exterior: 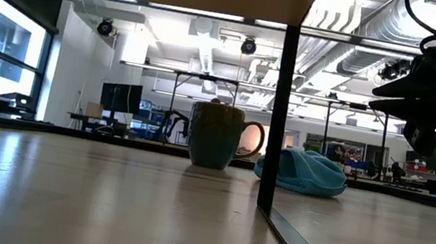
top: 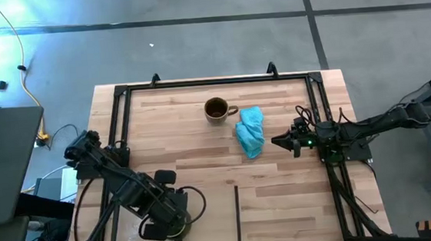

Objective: Stack small to large cups/mugs on shelf
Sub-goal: Put the black mug on the shelf

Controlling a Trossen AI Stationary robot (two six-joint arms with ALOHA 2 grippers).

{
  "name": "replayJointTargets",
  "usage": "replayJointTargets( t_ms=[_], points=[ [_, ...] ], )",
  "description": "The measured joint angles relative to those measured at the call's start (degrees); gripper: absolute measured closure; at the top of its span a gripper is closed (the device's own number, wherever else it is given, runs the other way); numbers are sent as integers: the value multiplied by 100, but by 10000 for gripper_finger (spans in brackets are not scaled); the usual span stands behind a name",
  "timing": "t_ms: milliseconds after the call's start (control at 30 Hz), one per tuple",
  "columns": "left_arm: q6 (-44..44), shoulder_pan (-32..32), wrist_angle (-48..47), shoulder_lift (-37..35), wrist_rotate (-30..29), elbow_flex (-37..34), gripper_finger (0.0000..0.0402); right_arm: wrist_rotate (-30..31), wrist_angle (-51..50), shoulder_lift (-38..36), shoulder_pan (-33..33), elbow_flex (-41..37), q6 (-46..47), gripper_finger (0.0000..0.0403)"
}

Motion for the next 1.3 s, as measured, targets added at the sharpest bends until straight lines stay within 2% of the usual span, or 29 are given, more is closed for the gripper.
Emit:
replayJointTargets(
  t_ms=[267,433,600,933,1033,1167,1300],
  points=[
    [147,72,-9,0,-63,-4,148,9,-9,0,0,0,0,322],
    [471,66,-6,0,-67,-4,129,11,-12,0,0,0,-2,322],
    [685,66,5,0,-65,-4,159,17,-13,2,0,0,-26,322],
    [757,66,25,0,-45,-4,279,17,-13,1,0,0,-33,322],
    [749,66,83,0,-45,-4,304,17,-13,1,0,0,-41,322],
    [503,70,207,0,-47,-4,315,16,-15,0,0,0,-42,322],
    [275,73,295,0,-47,-4,303,19,-15,1,0,1,-42,322]
  ],
)
